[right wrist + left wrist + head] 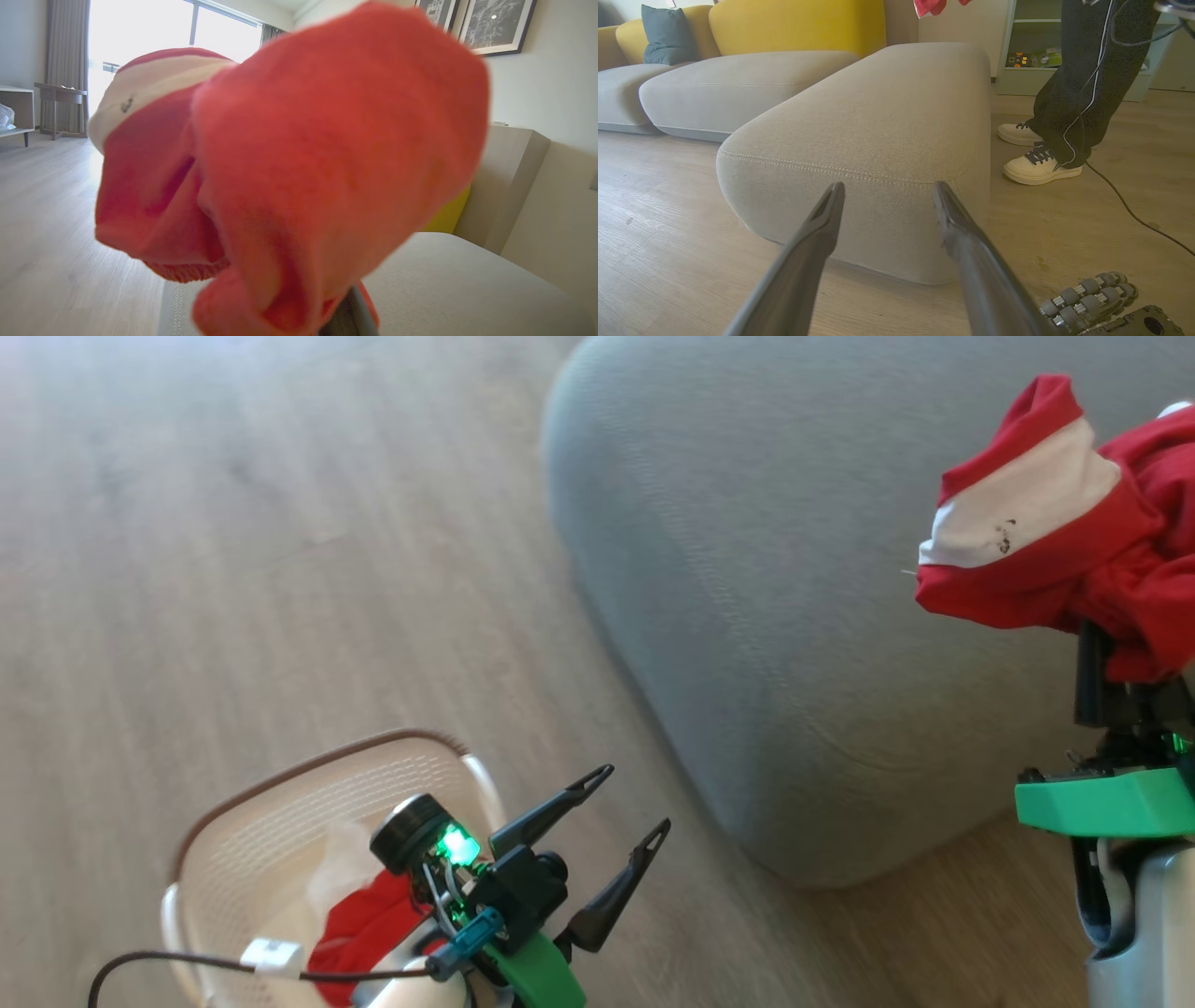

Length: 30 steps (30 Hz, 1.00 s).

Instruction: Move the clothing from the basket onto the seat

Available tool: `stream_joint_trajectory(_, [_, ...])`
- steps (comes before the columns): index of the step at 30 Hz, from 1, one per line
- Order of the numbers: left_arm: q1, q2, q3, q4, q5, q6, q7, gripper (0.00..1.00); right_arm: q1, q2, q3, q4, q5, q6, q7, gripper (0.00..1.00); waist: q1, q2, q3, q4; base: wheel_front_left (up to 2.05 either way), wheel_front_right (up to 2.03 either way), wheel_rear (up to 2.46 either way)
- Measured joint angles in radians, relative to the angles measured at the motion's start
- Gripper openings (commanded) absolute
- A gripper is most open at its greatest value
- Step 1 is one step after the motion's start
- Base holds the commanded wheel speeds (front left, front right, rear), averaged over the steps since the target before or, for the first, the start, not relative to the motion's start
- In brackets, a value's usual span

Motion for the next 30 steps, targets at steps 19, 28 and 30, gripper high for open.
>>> stream_joint_trajectory(19, [-0.060, 0.015, -0.118, 0.000, -0.021, 0.000, 0.000, 1.00, 0.067, 0.033, -0.127, -0.065, 0.016, 0.000, 0.000, 0.00, 0.0000, 0.0000, 0.036, -0.134, 0.00, 0.00, 0.00])
stream_joint_trajectory(28, [-0.060, 0.029, -0.121, 0.001, -0.029, 0.000, 0.000, 1.00, 0.066, 0.034, -0.131, -0.058, 0.027, 0.000, 0.000, 0.00, 0.0000, 0.0000, 0.038, -0.133, 0.00, 0.00, 0.00])
stream_joint_trajectory(30, [-0.060, 0.034, -0.118, 0.000, -0.029, 0.000, 0.000, 1.00, 0.063, 0.034, -0.142, -0.036, 0.027, 0.000, 0.000, 0.00, 0.0000, 0.0000, 0.046, -0.134, 0.00, 0.00, 0.00])
